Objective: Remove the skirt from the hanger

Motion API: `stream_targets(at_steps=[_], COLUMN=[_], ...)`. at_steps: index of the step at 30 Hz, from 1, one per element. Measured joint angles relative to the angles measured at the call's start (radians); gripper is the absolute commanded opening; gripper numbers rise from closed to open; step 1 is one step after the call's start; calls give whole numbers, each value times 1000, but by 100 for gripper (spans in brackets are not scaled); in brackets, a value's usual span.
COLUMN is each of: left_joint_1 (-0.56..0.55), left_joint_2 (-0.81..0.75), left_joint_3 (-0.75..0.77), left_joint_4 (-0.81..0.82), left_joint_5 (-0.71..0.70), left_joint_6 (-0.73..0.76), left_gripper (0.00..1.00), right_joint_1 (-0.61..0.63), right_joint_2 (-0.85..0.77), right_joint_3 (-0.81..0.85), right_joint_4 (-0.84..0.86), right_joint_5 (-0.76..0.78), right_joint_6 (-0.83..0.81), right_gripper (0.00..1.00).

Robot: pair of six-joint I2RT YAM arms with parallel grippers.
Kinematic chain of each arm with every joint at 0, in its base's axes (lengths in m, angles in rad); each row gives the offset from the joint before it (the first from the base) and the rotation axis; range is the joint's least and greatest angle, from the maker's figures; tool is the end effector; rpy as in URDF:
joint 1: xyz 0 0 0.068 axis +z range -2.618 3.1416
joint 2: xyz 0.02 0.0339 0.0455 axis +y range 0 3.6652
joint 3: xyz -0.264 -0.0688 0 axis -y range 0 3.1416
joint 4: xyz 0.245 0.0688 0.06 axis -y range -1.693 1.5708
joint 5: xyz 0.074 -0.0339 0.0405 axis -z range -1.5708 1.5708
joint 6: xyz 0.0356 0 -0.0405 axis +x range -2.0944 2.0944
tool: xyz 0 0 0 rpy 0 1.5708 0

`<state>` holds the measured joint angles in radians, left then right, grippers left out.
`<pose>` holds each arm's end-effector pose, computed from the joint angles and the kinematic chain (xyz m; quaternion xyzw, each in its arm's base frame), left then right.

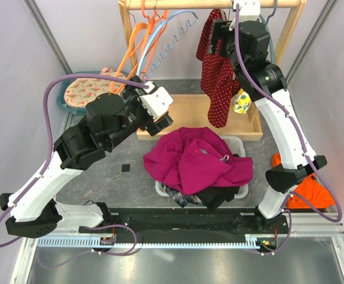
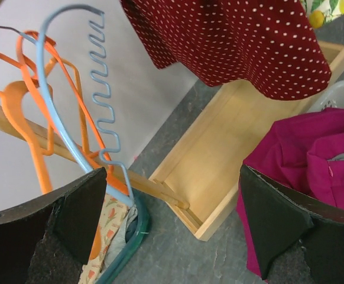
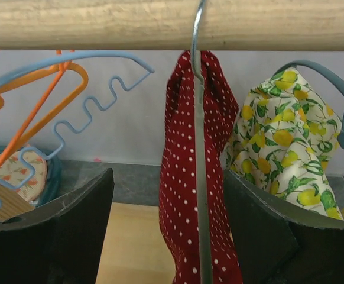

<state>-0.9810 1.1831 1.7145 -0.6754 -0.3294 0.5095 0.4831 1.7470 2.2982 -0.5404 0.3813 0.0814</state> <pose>0.1250 -0.1661 0.5183 0.4270 0.6209 -0.0302 0.6567 0.3166 0.1511 0.5540 -0.0058 0.7035 0.0664 0.7075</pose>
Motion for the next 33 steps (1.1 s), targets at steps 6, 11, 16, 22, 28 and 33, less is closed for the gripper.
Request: stream_targets(at_steps=[6,11,16,22,28,33], left_joint_1=[0,0,0,0,0,3], left_joint_2=[-4,-10,-17,-28,-38,-52], left_joint_3=[-6,-8,-17,-19,-20,-31], left_joint_4=[-2,-2,-2,-2,-2,-2], left_joint_5=[0,0,0,0,0,0], left_joint_6=[-5,-5,-5,-5,-5,-5], left_gripper=[100,100,100,100,100,99], right_joint_1=[-10,-10,-10,-10,-10,-10], right_joint_2=[-9,-37,-45,-46,-46,-46], right_joint_3=[-11,-35,-60,-90,-100,-100], right_joint_4=[-22,-23,-22,-23,-49,-72], right_joint_5=[21,29,47,66,65,58], right_joint_6=[-6,-8,-24,-45,-41,-21], right_gripper=[71,72,73,64,45,6])
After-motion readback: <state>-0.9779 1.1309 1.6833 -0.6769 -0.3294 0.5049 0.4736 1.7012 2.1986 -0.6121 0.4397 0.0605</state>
